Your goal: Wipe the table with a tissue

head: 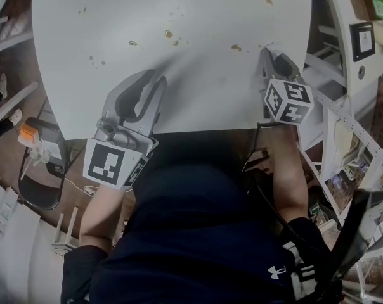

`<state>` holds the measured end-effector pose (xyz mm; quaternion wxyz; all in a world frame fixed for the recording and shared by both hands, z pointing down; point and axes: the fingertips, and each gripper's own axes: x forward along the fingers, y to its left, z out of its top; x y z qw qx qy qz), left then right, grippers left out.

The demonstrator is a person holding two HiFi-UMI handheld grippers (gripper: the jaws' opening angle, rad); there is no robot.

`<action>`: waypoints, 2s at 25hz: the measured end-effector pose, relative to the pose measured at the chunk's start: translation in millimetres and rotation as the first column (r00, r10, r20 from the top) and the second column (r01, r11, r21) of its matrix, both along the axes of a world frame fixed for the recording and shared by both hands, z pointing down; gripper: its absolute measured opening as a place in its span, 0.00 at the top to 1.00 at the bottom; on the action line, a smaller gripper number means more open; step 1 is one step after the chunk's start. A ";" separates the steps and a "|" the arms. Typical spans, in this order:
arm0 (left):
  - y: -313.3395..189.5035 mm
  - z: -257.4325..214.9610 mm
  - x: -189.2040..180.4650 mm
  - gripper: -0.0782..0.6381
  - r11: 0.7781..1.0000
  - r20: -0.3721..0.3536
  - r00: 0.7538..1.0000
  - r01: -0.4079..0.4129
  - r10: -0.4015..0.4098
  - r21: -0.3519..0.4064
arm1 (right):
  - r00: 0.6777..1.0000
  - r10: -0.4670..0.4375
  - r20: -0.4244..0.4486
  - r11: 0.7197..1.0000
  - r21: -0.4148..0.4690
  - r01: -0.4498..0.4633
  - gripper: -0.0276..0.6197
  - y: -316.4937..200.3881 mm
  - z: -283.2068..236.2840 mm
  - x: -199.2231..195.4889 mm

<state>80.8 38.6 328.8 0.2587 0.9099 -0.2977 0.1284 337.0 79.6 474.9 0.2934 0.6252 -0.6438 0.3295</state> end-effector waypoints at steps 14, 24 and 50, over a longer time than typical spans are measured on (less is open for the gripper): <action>-20.4 -1.4 -9.7 0.78 1.000 -0.006 1.000 0.003 -0.003 -0.003 | 1.000 0.005 0.000 1.000 0.003 -0.005 0.87 -16.0 0.8 -11.5; -18.1 -2.7 -10.2 0.78 1.000 -0.019 1.000 0.008 -0.008 -0.005 | 1.000 -0.016 0.021 1.000 -0.001 0.016 0.88 -17.4 1.5 -19.0; -5.7 -13.6 -29.0 0.79 1.000 -0.018 1.000 -0.001 0.001 0.006 | 0.998 -0.051 0.047 0.999 -0.007 0.051 0.88 2.3 2.9 -63.5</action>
